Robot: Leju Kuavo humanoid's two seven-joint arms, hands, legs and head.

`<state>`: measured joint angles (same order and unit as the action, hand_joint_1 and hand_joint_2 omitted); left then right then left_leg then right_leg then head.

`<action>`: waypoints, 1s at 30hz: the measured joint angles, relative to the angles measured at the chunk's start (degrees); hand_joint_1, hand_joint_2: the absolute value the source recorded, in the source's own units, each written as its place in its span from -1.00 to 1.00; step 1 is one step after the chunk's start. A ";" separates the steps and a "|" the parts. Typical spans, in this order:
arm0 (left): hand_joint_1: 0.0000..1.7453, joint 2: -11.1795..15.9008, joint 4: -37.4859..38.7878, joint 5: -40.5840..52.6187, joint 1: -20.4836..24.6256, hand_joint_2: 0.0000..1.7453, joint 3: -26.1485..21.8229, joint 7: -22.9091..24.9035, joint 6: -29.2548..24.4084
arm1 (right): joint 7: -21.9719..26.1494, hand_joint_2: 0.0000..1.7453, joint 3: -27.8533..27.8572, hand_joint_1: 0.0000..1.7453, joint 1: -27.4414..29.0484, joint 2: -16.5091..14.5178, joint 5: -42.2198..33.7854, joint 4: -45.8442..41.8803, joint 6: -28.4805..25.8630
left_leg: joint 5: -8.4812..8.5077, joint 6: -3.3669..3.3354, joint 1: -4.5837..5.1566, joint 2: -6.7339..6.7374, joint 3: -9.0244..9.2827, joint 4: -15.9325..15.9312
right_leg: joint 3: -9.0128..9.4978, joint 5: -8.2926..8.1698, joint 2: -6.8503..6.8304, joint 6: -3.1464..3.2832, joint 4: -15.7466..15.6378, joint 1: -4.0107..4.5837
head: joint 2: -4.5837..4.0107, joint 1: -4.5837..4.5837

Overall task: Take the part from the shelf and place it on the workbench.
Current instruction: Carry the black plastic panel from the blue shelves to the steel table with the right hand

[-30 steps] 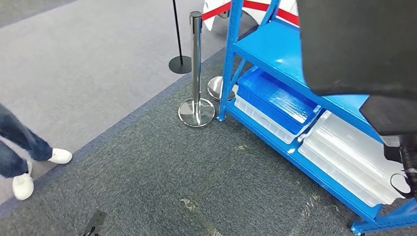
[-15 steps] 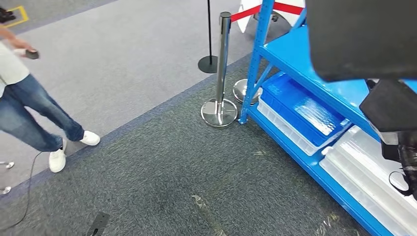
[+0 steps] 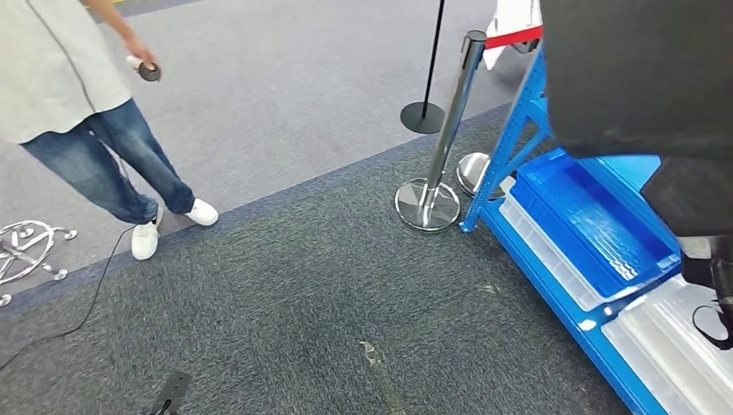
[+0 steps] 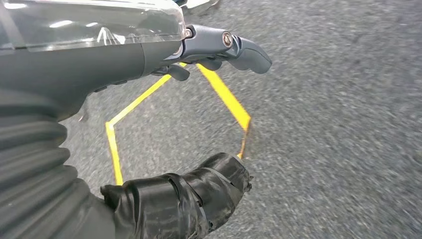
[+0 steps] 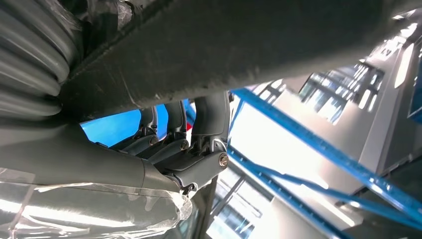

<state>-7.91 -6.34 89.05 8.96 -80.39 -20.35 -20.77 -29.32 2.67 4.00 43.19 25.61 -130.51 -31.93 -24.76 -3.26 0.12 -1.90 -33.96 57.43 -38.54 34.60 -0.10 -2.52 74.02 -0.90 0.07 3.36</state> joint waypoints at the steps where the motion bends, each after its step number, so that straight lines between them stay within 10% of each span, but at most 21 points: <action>1: -1.00 -0.01 0.00 0.02 -0.03 1.00 0.00 -0.13 0.11 | 0.07 1.00 0.00 1.00 -0.08 0.00 -0.06 0.00 0.20 | -0.05 0.10 -0.09 -0.80 -0.06 0.25 | 0.68 -1.57 0.11 -0.12 -1.64 -0.17 | 0.00 -0.02; 5: -1.00 -0.13 0.02 0.60 0.66 1.00 0.19 -1.74 2.23 | 0.80 1.00 -1.70 1.00 -5.18 -0.88 1.91 0.22 4.26 | -0.37 1.43 -0.26 -3.60 -1.40 2.03 | 6.14 -6.73 4.02 -0.28 -13.77 -1.06 | 0.01 -0.16; 8: -1.00 -0.22 0.03 0.91 1.72 1.00 0.86 -1.43 3.51 | 0.38 1.00 -6.84 1.00 -12.33 -2.86 6.78 0.99 5.59 | 0.30 2.50 -0.39 -5.04 -2.70 2.16 | 5.85 -6.82 3.07 0.72 -14.18 -0.92 | 0.00 -1.10; 15: -1.00 -0.77 0.11 0.98 1.99 1.00 1.71 -0.99 4.02 | 0.09 1.00 -13.41 1.00 -17.91 -4.15 8.16 1.22 4.95 | -6.69 3.72 -0.24 1.37 -11.34 18.94 | 5.92 -6.91 -2.47 2.26 -14.37 -0.67 | 0.00 -0.67; 21: -1.00 -0.77 0.11 0.90 1.78 1.00 2.11 -0.17 4.07 | 0.10 1.00 -16.32 1.00 -20.17 -4.56 8.47 1.09 4.70 | -0.14 1.82 0.80 5.47 -2.81 2.86 | 6.69 -6.15 -6.30 1.54 -14.46 0.11 | 0.00 -0.72; 24: -1.00 -0.76 0.11 0.86 1.41 1.00 2.16 0.01 4.07 | 0.10 1.00 -17.22 1.00 -20.90 -4.68 8.67 1.04 4.69 | -0.01 1.08 0.75 3.87 -2.59 1.97 | 7.21 -5.78 -7.25 0.71 -14.75 0.31 | 0.00 -0.77; 28: -1.00 -0.79 0.11 0.85 1.40 1.00 2.22 0.07 4.10 | 0.10 1.00 -17.90 1.00 -21.25 -4.76 8.75 0.95 4.66 | 0.52 -0.08 0.20 1.38 -1.78 0.90 | 3.03 -0.90 -0.97 0.08 -5.70 -0.17 | 0.00 -1.27; 30: -1.00 -0.79 0.11 0.85 1.40 1.00 2.26 0.08 4.12 | 0.10 1.00 -18.23 1.00 -21.24 -4.79 8.75 0.94 4.66 | 0.47 -0.24 0.24 -0.14 -1.78 1.03 | -0.38 0.61 -0.03 -0.09 0.14 -0.20 | 0.00 -1.31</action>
<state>-8.70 -6.23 89.90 10.36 -78.13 -20.27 -16.65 -29.22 -15.56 -17.24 38.40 34.36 -129.57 -27.28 -24.29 -3.50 0.36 -2.04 -35.74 58.45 -38.92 35.21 -0.13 -2.61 74.16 -1.09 0.07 2.05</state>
